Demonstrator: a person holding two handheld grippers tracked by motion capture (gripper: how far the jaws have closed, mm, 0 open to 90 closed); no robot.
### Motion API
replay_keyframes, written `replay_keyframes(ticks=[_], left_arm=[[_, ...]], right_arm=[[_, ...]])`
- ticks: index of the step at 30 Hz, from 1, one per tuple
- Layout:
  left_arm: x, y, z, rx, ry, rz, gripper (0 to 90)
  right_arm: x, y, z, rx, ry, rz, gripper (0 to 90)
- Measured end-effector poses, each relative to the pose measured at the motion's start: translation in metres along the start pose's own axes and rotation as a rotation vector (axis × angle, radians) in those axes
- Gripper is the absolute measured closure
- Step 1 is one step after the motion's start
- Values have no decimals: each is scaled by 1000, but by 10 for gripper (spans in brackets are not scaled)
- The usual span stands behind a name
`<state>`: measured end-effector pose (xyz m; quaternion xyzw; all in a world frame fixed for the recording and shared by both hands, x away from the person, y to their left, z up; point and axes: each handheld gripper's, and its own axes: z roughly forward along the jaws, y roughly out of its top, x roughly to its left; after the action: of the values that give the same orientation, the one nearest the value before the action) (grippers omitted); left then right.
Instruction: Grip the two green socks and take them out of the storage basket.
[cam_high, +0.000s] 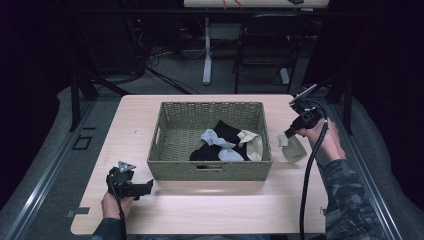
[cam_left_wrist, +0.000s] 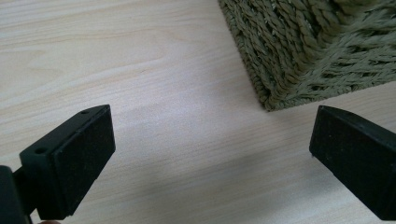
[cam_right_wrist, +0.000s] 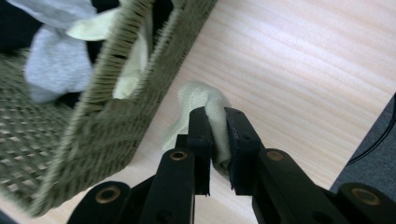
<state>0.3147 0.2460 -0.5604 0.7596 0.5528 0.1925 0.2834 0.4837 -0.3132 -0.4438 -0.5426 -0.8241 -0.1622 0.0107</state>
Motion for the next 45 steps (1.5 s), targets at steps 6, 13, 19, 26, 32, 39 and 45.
replay_keyframes(ticks=[6, 13, 19, 26, 32, 39, 45], left_arm=[[0, 0, 0, -1, 1, 1, 2], [0, 0, 0, 1, -2, 2, 2], [0, 0, 1, 5, -6, -3, 1], [0, 0, 1, 6, -9, -4, 2], [-1, 0, 1, 8, -13, 2, 2], [0, 0, 0, 8, -11, -2, 2], [-1, 0, 3, 14, -15, 2, 2]], right_arm=[[-7, -4, 23, 17, -27, 28, 817], [-13, -7, 52, 48, -41, 53, 810], [-17, -7, 64, 53, -49, 75, 681], [-13, -4, 43, 27, -73, 76, 366], [-6, -4, 18, 10, -54, 35, 207], [6, -3, -7, -11, -42, -16, 127], [21, 4, -33, -54, -52, -57, 82]])
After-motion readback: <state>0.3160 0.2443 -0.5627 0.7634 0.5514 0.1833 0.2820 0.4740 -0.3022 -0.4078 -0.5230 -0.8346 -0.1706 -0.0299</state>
